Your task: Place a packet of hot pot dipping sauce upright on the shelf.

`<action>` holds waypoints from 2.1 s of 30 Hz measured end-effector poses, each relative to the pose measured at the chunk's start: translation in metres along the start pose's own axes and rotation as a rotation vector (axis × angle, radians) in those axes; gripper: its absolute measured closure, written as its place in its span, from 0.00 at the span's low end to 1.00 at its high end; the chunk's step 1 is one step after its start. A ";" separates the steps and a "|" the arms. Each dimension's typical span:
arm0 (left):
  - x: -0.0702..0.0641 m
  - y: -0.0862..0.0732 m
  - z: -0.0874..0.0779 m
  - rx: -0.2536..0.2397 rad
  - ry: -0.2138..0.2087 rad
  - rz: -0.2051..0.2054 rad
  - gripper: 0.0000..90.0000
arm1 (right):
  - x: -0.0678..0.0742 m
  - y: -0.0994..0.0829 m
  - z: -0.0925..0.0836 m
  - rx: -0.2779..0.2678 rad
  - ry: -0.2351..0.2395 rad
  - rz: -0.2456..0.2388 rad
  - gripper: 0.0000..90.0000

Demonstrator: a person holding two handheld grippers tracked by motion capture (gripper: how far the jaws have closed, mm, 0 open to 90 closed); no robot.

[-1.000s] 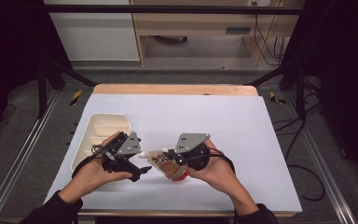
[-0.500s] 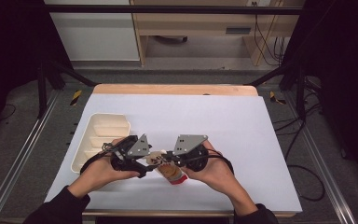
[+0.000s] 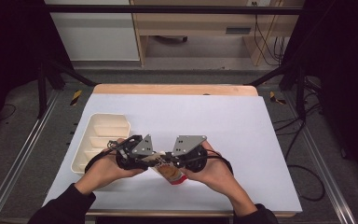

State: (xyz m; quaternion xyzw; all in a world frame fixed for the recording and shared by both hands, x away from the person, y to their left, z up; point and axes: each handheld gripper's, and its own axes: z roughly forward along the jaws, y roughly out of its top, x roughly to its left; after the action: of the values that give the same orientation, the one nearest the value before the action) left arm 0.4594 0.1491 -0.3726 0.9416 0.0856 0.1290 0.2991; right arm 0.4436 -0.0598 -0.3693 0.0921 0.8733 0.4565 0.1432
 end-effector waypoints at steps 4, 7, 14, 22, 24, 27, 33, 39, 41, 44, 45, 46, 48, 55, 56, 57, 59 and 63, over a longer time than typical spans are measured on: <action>0.001 -0.003 -0.002 -0.005 -0.006 -0.002 0.84 | 0.001 0.000 0.000 -0.005 -0.008 0.007 0.94; -0.001 -0.004 -0.002 -0.006 -0.002 -0.005 0.84 | 0.001 -0.002 -0.002 -0.008 -0.047 0.018 0.80; -0.004 -0.004 -0.003 0.000 0.006 0.009 0.84 | 0.005 -0.022 -0.005 0.005 -0.162 0.094 0.37; -0.008 -0.005 -0.004 -0.004 0.001 0.028 0.84 | 0.011 -0.047 -0.015 0.023 -0.248 0.161 0.12; -0.009 -0.004 -0.005 0.001 0.005 0.030 0.84 | 0.011 -0.053 -0.019 0.026 -0.250 0.183 0.11; -0.009 -0.002 -0.004 0.005 0.005 0.035 0.84 | 0.011 -0.063 -0.024 0.034 -0.278 0.213 0.10; -0.008 0.001 -0.004 0.012 0.001 0.040 0.84 | -0.001 -0.088 -0.035 0.081 -0.369 0.314 0.11; -0.009 0.003 -0.004 0.011 -0.001 0.036 0.84 | -0.020 -0.106 -0.048 0.100 -0.527 0.446 0.10; -0.009 0.003 -0.004 0.013 -0.002 0.036 0.84 | -0.026 -0.115 -0.050 0.151 -0.604 0.475 0.09; -0.008 0.005 -0.004 0.016 -0.006 0.038 0.84 | -0.032 -0.123 -0.055 0.172 -0.654 0.542 0.09; -0.008 0.005 -0.004 0.018 -0.005 0.039 0.84 | -0.033 -0.125 -0.057 0.168 -0.668 0.559 0.09; -0.008 0.006 -0.003 0.021 -0.006 0.042 0.84 | -0.035 -0.127 -0.059 0.162 -0.682 0.570 0.09; -0.007 0.010 -0.002 0.025 -0.009 0.043 0.84 | -0.037 -0.130 -0.061 0.165 -0.693 0.589 0.10; -0.004 0.035 0.003 0.092 -0.043 0.106 0.84 | -0.039 -0.133 -0.060 0.177 -0.684 0.598 0.10; -0.004 0.040 0.004 0.104 -0.049 0.113 0.85 | -0.039 -0.133 -0.060 0.175 -0.685 0.599 0.10; -0.004 0.046 0.005 0.121 -0.053 0.126 0.85 | -0.039 -0.133 -0.060 0.177 -0.686 0.603 0.10; -0.006 0.059 0.005 0.162 -0.046 0.179 0.85 | -0.039 -0.134 -0.059 0.182 -0.677 0.601 0.10; -0.010 0.078 0.000 0.224 -0.028 0.244 0.85 | -0.039 -0.133 -0.058 0.180 -0.672 0.595 0.10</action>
State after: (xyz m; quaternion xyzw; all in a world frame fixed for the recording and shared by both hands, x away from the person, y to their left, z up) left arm 0.4562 0.0833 -0.3290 0.9741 -0.0197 0.1412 0.1756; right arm 0.4565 -0.1915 -0.4413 0.4941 0.7500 0.3449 0.2727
